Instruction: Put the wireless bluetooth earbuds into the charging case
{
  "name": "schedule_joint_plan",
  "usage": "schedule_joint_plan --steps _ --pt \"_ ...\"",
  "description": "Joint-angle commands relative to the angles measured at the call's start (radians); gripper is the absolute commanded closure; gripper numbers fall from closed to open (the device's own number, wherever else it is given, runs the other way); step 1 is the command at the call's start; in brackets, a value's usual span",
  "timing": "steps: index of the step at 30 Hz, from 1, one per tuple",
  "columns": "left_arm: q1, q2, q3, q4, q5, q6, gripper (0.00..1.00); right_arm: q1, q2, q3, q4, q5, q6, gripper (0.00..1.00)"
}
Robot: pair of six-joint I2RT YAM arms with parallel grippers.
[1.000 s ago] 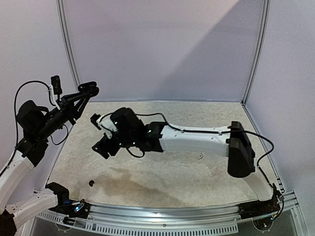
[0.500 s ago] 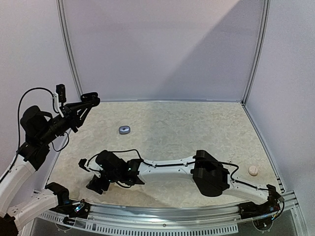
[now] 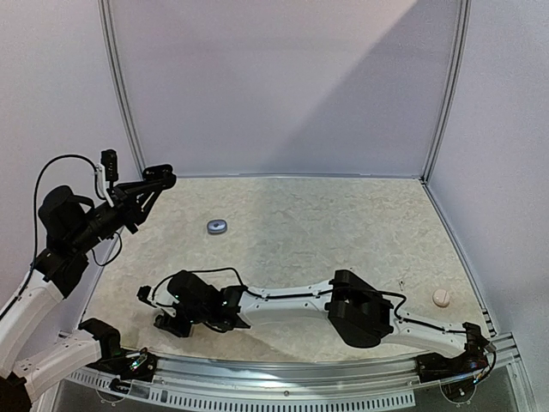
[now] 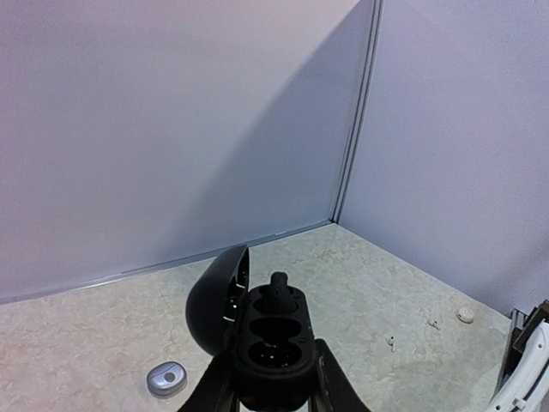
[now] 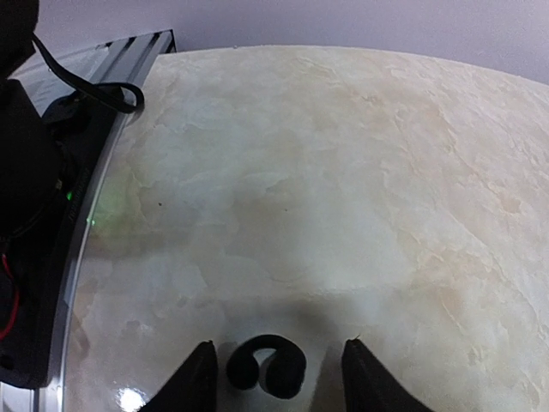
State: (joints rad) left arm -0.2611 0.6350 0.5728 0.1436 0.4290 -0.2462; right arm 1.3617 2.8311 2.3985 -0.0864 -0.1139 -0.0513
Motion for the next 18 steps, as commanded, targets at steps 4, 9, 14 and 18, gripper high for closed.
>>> schedule_joint_plan --steps 4,9,14,18 --pt "0.011 0.002 -0.019 0.004 -0.006 0.018 1.0 0.028 0.041 0.008 -0.02 -0.002 -0.022 0.58" --pt "0.012 0.001 -0.016 -0.001 -0.004 0.019 1.0 0.026 0.046 0.008 0.002 0.021 -0.017 0.62" --pt "0.011 0.0 -0.016 -0.002 -0.006 0.018 1.0 0.026 0.044 -0.003 -0.001 0.033 -0.013 0.69" --pt "0.011 -0.003 -0.016 -0.005 -0.005 0.019 1.0 0.022 0.025 -0.047 0.014 0.039 -0.012 0.74"
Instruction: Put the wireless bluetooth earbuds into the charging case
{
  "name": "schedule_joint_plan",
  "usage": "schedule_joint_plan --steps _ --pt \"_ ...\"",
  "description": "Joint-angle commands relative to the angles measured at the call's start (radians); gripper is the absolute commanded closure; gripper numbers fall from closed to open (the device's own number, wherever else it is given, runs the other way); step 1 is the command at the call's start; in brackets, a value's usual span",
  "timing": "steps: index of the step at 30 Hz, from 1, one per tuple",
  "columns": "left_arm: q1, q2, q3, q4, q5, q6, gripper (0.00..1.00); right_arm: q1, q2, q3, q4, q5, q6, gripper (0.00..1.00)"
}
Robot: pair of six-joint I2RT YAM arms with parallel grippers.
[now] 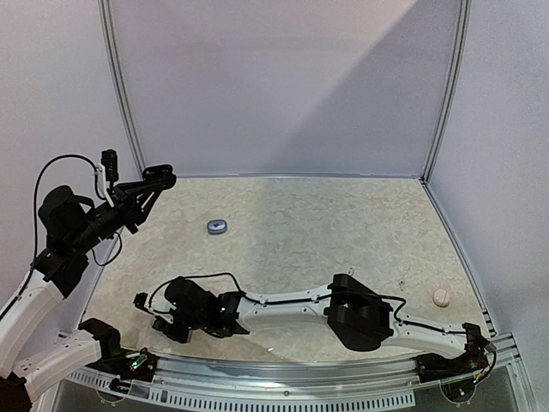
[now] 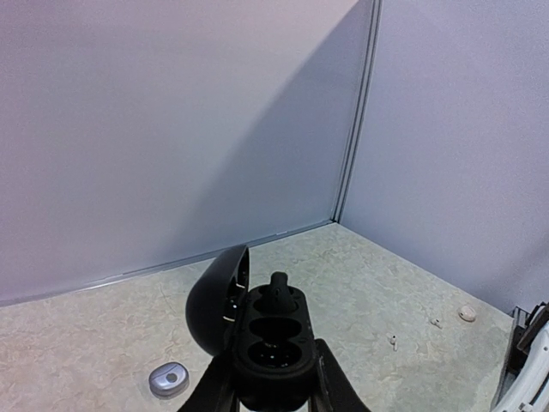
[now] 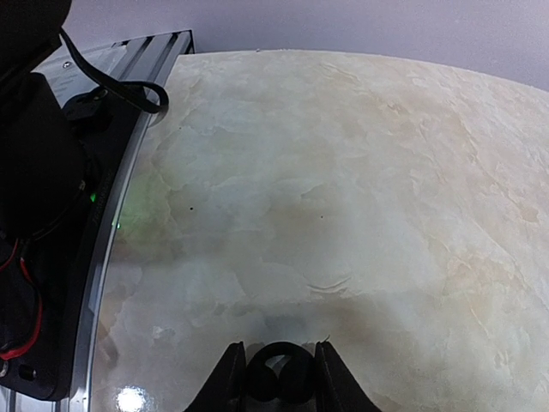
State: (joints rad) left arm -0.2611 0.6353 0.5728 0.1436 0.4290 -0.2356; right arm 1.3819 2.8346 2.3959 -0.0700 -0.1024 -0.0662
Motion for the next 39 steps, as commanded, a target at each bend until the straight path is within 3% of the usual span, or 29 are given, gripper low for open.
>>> schedule_joint_plan --steps 1,6,12,22,27,32,35,39 --pt "0.011 -0.004 -0.014 -0.009 -0.006 0.01 1.0 0.0 0.006 -0.063 0.008 0.027 0.005 0.75" --pt "0.013 -0.008 -0.01 -0.019 -0.004 0.013 1.0 -0.007 -0.085 -0.189 0.049 0.065 0.012 0.78" --pt "0.013 -0.008 -0.011 -0.019 -0.003 0.022 1.0 -0.016 -0.287 -0.526 0.172 0.19 0.06 0.78" --pt "0.014 0.008 -0.024 0.024 0.004 0.017 1.0 -0.018 -0.61 -1.038 0.177 0.508 0.327 0.77" --pt "0.014 0.016 -0.032 0.041 0.005 0.009 1.0 -0.019 -0.736 -1.198 -0.04 0.699 0.654 0.77" --pt "0.014 0.021 -0.04 0.053 0.003 0.007 1.0 -0.003 -0.809 -1.26 -0.261 0.744 1.029 0.77" --pt "0.014 0.026 -0.04 0.061 0.004 0.008 1.0 0.005 -0.8 -1.223 -0.432 0.751 1.157 0.76" --pt "0.015 0.032 -0.04 0.068 0.006 0.012 1.0 0.007 -0.782 -1.165 -0.589 0.731 1.246 0.65"
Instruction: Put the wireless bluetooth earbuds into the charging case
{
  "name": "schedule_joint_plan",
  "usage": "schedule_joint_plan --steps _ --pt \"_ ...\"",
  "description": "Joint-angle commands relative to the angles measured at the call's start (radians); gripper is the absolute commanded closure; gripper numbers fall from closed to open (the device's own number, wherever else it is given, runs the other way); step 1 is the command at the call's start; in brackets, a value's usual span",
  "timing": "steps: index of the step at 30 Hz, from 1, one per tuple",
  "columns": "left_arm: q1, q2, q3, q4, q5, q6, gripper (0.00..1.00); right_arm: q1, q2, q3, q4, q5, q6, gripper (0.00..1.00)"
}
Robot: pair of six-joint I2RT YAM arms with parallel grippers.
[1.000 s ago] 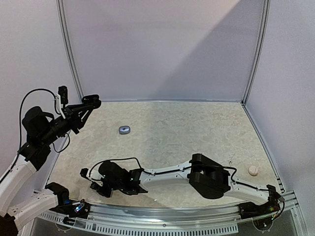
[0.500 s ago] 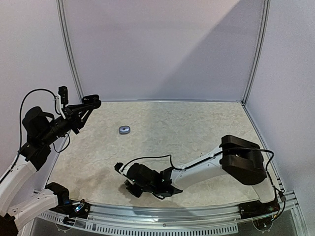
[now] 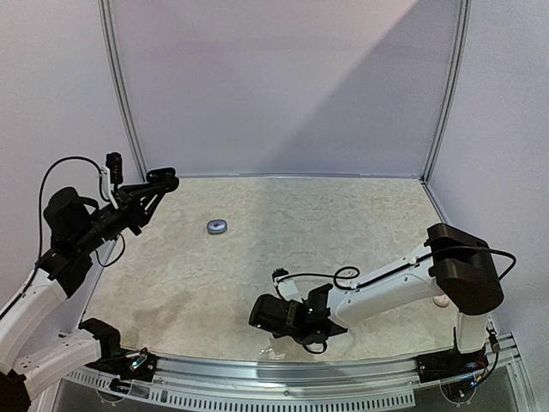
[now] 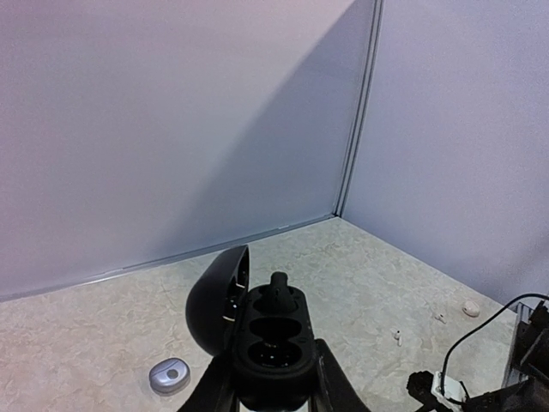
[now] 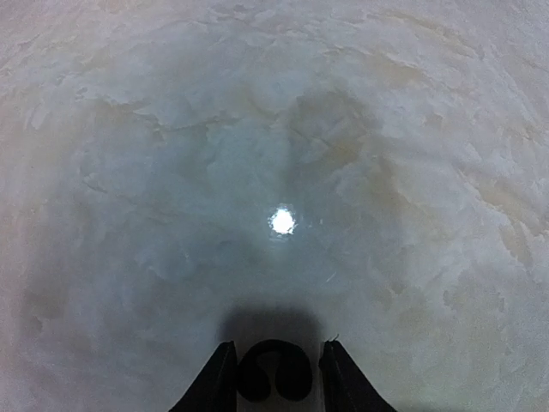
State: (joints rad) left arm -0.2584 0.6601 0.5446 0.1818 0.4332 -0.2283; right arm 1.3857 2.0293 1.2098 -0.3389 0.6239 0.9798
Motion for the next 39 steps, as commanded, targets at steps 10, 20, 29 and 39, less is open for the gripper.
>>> schedule_joint_plan --steps 10,20,29,39 --pt "0.012 0.025 -0.021 0.047 0.002 0.005 1.0 -0.018 -0.063 0.046 -0.209 -0.107 0.041 0.32" --pt "0.011 0.039 -0.024 0.056 0.002 0.007 1.0 -0.204 -0.255 0.075 -0.192 -0.476 -0.282 0.24" --pt "0.012 0.043 -0.025 0.05 -0.001 0.012 1.0 -0.321 -0.185 0.248 -0.427 -0.743 -0.756 0.6" --pt "0.011 0.032 -0.031 0.041 0.026 0.004 1.0 -0.324 0.074 0.437 -0.585 -0.835 -1.038 0.68"
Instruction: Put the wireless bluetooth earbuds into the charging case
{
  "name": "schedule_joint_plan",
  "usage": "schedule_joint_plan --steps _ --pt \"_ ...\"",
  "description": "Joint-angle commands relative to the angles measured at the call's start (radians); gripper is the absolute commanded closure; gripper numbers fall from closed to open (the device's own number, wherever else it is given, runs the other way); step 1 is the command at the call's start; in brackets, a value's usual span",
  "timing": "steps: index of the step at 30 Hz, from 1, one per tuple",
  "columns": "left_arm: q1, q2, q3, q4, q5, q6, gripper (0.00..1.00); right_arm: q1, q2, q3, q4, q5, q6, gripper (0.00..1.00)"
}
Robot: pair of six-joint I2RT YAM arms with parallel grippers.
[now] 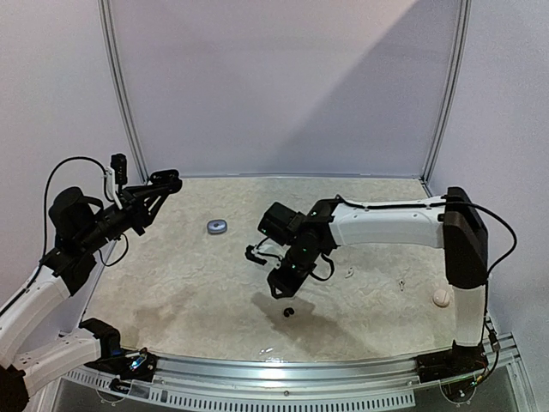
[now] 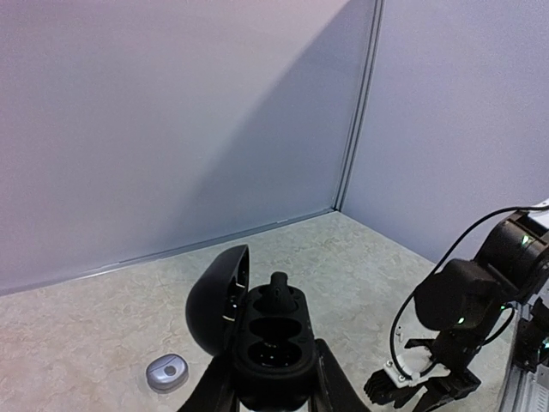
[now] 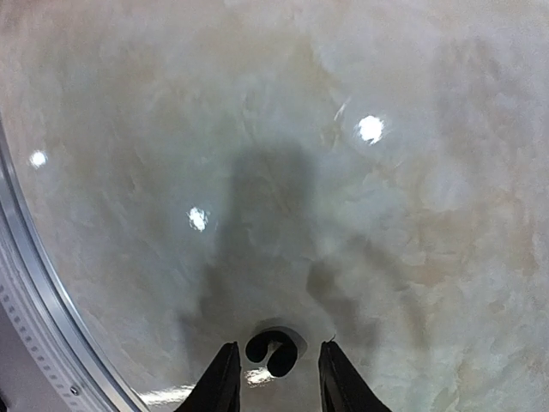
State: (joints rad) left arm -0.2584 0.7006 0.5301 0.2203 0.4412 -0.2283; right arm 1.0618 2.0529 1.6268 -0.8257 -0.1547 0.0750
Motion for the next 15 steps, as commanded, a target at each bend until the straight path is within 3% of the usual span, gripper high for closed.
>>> schedule_joint_plan --steps 1,15 --pt "0.012 -0.009 -0.018 0.002 0.018 0.004 1.0 -0.002 0.058 0.022 -0.105 -0.06 -0.139 0.69" --pt "0.012 -0.009 -0.034 0.018 0.016 -0.001 1.0 -0.007 0.075 -0.041 -0.051 -0.079 -0.098 0.76"
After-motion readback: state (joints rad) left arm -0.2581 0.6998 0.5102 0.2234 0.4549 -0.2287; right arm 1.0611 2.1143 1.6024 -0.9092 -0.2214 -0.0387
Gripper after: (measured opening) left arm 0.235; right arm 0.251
